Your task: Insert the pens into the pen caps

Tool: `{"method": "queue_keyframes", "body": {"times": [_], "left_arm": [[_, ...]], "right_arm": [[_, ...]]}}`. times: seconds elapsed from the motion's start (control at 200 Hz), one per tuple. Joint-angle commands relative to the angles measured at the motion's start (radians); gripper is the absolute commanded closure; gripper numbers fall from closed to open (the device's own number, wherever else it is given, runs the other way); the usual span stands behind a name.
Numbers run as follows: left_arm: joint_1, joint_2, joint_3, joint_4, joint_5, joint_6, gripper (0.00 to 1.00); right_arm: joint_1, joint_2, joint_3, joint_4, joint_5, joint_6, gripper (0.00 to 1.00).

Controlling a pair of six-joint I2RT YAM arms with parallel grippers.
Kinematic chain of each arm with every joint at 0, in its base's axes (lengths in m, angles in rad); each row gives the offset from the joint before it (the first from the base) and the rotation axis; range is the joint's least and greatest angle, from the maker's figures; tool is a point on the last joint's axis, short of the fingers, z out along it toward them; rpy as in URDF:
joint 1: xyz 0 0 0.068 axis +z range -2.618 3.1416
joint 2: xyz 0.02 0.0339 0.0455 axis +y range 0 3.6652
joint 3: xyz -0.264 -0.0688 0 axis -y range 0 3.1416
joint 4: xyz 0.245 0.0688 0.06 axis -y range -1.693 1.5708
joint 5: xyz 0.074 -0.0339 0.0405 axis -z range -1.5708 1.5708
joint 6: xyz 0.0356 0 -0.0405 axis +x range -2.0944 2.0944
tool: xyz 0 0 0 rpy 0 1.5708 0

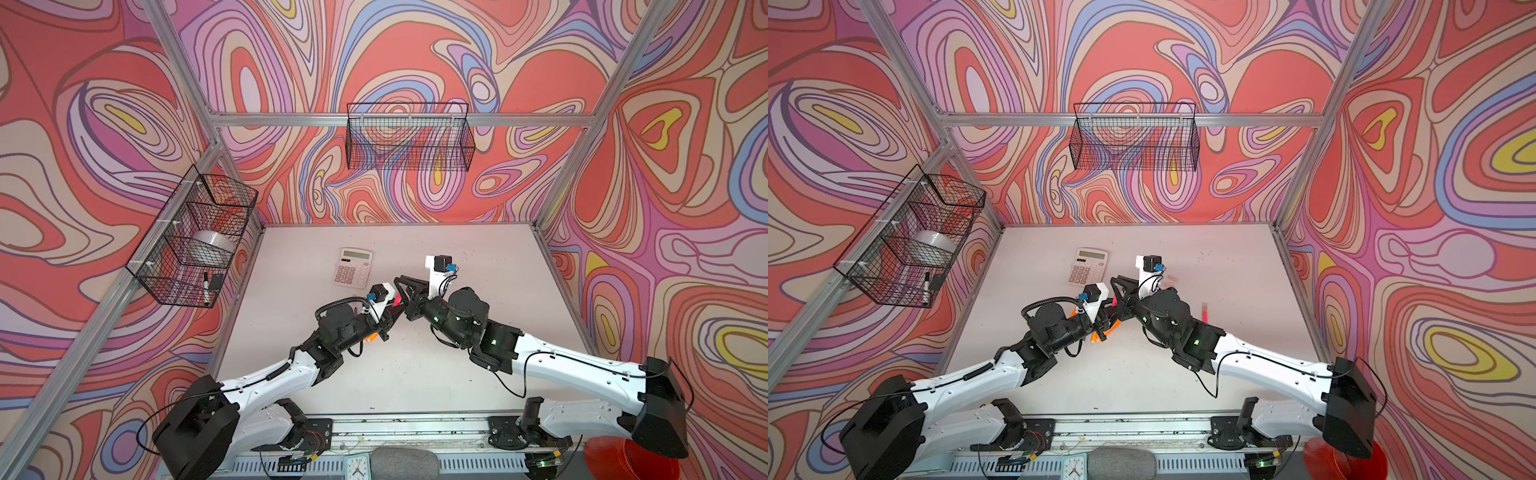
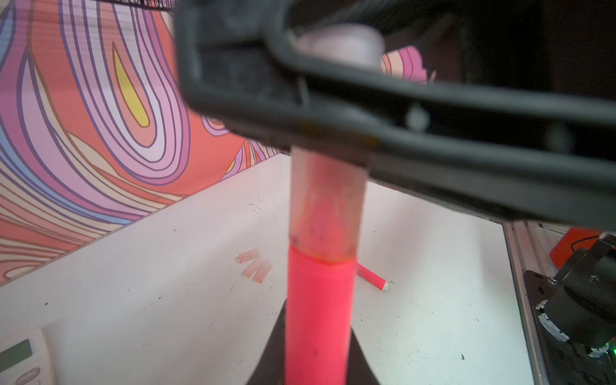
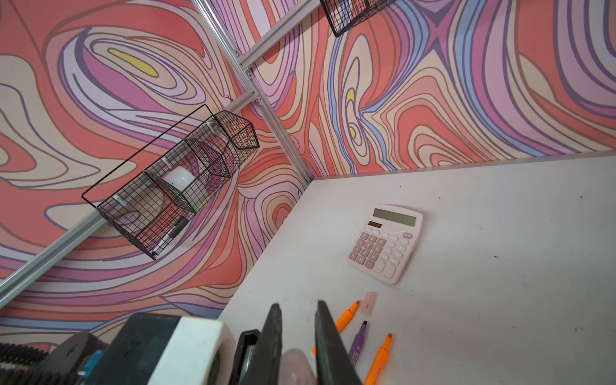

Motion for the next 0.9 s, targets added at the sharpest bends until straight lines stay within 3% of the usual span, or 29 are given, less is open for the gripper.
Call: {"method": "queue_keyframes", "body": {"times": [0.0, 0.591, 0.891], "left_arm": [[0.103, -0.067, 0.165, 0.516, -0.266, -0.151, 1.0], [0.179, -0.053, 0.335, 0.541, -0.209, -0.226, 1.0], [0.18, -0.07, 0.391, 0.496, -0.181, -0.205, 1.0]], "right_arm": [[0.1, 0.049, -0.099, -0.431, -0.238, 0.091, 1.0], [0.141, 0.121, -0.069, -0.458, -0.21, 0.104, 1.0], [0.157, 0.151, -0.039, -0.504, -0.176, 0.097, 1.0]]}}
